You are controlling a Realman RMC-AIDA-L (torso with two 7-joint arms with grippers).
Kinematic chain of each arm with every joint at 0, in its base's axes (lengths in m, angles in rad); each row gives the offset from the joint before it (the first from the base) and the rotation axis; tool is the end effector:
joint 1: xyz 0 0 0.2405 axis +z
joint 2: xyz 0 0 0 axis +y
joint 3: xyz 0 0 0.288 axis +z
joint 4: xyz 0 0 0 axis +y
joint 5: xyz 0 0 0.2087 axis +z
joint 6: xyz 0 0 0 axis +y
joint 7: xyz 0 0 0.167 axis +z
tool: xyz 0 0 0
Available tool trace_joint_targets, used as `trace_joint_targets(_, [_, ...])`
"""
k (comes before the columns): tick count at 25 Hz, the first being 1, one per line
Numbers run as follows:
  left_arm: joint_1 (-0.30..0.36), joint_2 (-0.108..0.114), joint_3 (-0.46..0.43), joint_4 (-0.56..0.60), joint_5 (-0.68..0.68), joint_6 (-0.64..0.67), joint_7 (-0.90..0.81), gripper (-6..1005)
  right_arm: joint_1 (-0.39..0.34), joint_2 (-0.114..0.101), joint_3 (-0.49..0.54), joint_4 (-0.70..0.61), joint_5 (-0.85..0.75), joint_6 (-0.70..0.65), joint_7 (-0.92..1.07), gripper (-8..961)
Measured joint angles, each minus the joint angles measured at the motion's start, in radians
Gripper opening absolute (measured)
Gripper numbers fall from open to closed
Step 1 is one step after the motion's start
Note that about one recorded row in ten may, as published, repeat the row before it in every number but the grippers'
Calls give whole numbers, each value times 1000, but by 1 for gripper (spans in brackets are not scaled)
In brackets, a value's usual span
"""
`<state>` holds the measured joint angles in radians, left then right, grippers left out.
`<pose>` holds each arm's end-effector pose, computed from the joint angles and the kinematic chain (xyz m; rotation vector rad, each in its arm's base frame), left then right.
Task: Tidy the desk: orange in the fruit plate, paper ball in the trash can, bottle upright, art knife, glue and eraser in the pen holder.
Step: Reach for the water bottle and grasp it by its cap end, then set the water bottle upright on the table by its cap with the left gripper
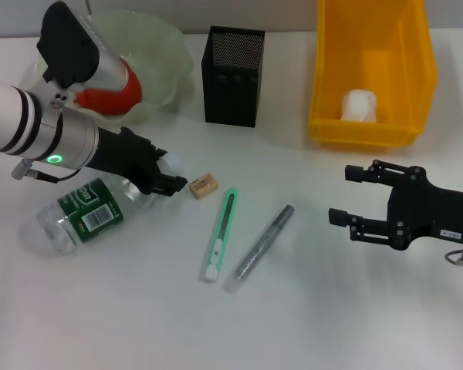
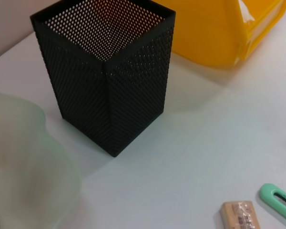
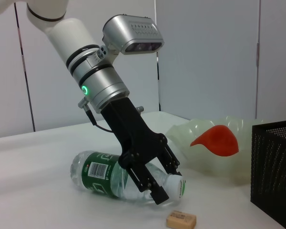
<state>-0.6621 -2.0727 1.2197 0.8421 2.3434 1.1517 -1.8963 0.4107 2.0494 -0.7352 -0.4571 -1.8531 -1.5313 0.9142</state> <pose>-0.2589 0.4107 -0.0740 -2.7391 -0.5669 0.1949 0.3179 0.3071 -0.0509 -2.6452 0.3390 0.7226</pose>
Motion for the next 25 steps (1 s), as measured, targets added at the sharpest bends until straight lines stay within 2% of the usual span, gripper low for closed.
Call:
trace_joint_targets(2, [0, 0, 0, 0, 12, 1, -1, 597, 0, 0, 0, 0, 0, 0, 0, 751])
trace_joint_targets(17, [-8, 2, 29, 12, 24, 3, 3, 513, 0, 0, 2, -2, 0, 0, 0, 750])
trace_joint_targets(21, [-7, 2, 28, 29, 20, 15, 4, 433, 0, 0, 2, -2, 0, 1, 0, 750])
trace_joint_targets(25, [0, 2, 19, 57, 1, 40, 10, 436, 0, 1, 2, -2, 0, 1, 0, 750])
